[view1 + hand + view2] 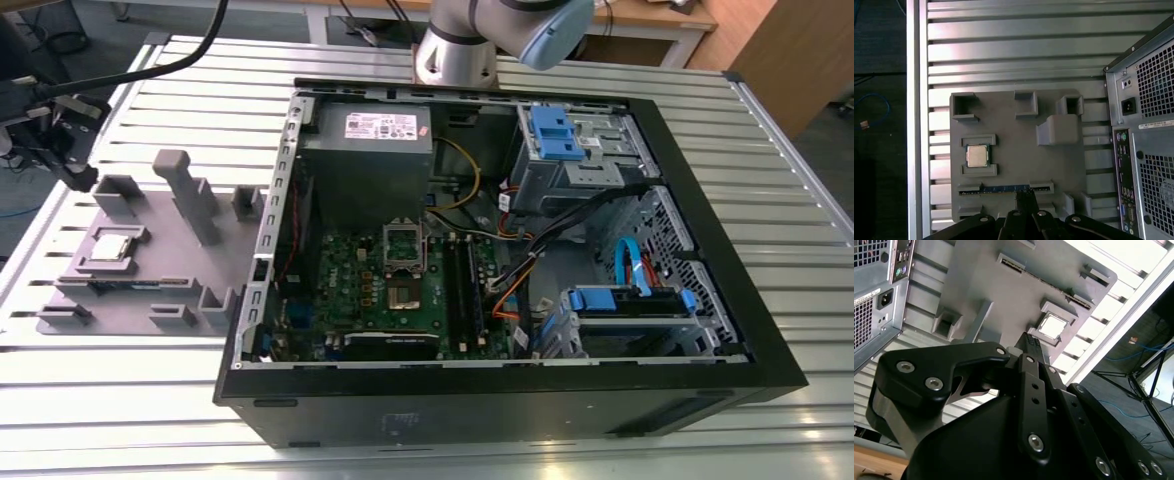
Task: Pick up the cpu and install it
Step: 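Reach for the cpu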
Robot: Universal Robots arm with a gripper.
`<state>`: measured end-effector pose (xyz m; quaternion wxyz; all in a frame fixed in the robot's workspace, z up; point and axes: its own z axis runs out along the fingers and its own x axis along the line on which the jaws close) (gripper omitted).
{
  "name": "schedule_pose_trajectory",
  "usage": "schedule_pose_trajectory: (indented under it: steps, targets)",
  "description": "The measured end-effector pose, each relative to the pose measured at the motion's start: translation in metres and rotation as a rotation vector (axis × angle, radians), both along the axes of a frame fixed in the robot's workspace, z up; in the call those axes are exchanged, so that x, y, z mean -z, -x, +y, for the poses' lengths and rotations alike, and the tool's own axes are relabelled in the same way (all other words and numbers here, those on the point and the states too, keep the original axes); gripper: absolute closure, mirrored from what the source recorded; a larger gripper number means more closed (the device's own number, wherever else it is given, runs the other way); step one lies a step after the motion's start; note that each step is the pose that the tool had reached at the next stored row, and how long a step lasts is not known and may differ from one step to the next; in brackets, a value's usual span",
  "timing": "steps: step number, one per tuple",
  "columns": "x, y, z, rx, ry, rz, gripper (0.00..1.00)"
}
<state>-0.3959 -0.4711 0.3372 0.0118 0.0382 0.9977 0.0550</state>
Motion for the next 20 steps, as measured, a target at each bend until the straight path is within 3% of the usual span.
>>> schedule_pose_trajectory:
  steps: [2, 3, 4, 6, 7, 11, 14, 20]
  targets:
    - [0.0000, 0.0000, 0.0000, 0.000, 0.0002, 0.0008, 0.90]
    - [0.0000, 0.0000, 0.0000, 0.000, 0.0003, 0.0062, 0.90]
    - [0.0001, -0.0001, 0.0000, 0.000, 0.0004, 0.0163, 0.90]
    - [0.0007, -0.0002, 0.0000, 0.000, 0.0001, 0.0458, 0.90]
    - [0.0009, -0.0001, 0.0001, 0.000, 0.0000, 0.0513, 0.90]
    - [0.0008, -0.0002, 0.0000, 0.000, 0.0002, 0.0580, 0.90]
    - [0.0026, 0.0008, 0.0005, 0.000, 0.0028, 0.0580, 0.90]
    - [0.0125, 0.0076, 0.0028, 0.001, 0.0187, 0.0580, 0.90]
